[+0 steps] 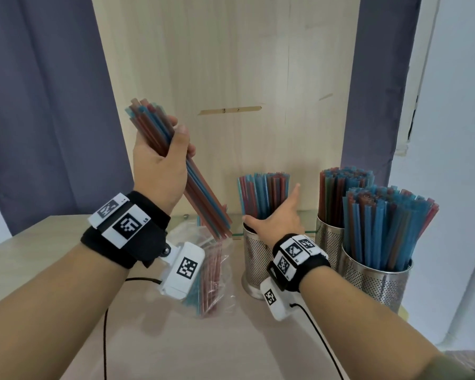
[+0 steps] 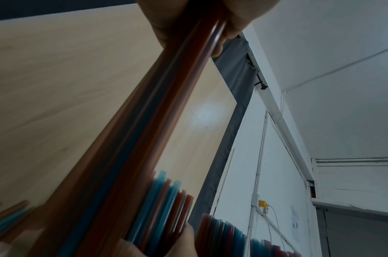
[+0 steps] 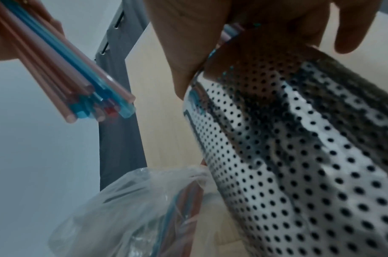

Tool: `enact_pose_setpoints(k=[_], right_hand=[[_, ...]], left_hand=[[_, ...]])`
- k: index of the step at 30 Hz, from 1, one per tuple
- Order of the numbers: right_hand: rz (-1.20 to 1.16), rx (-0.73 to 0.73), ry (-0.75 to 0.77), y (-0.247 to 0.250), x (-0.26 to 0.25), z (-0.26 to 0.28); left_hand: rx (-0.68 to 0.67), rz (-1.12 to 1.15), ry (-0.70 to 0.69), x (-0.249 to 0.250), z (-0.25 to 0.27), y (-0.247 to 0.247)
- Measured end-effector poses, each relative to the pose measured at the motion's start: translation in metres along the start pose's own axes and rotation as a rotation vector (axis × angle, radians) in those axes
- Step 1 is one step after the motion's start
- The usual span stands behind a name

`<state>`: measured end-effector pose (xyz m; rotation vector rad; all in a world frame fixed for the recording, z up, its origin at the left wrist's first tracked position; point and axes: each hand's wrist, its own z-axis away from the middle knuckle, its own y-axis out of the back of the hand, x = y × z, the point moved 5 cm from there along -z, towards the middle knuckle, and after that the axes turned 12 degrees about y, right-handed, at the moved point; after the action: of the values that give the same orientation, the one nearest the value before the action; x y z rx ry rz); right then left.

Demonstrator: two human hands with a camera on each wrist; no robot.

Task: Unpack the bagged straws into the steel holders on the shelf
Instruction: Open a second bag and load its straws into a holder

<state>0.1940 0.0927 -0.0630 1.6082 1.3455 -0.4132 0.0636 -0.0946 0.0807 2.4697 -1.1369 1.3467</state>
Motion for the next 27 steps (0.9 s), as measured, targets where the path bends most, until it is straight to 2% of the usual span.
enact_pose_setpoints(k=[7, 13, 19, 23, 27], right_hand=[[-0.209, -0.032, 0.009, 0.002, 0.025, -0.007], [-0.376, -0.072, 0.102, -0.001, 0.033, 0.022], [-0.050, -0.151, 0.181, -0.001, 0.045, 0.039], [0.009, -0.173, 0.215, 0.001, 0.046, 0.038], [0.051, -0.199, 0.204, -0.005, 0.052, 0.035]], left_hand=[[-0.025, 0.049, 0.033, -0.005, -0.004, -0.020], [-0.011, 0.114, 0.050, -0.016, -0.018, -0.054], [0.092, 0.041, 0.096, -0.056, -0.011, -0.066], [0.017, -0.033, -0.014, -0.069, 0.001, -0.069], [-0.030, -0.059, -0.026, -0.078, -0.001, -0.074]])
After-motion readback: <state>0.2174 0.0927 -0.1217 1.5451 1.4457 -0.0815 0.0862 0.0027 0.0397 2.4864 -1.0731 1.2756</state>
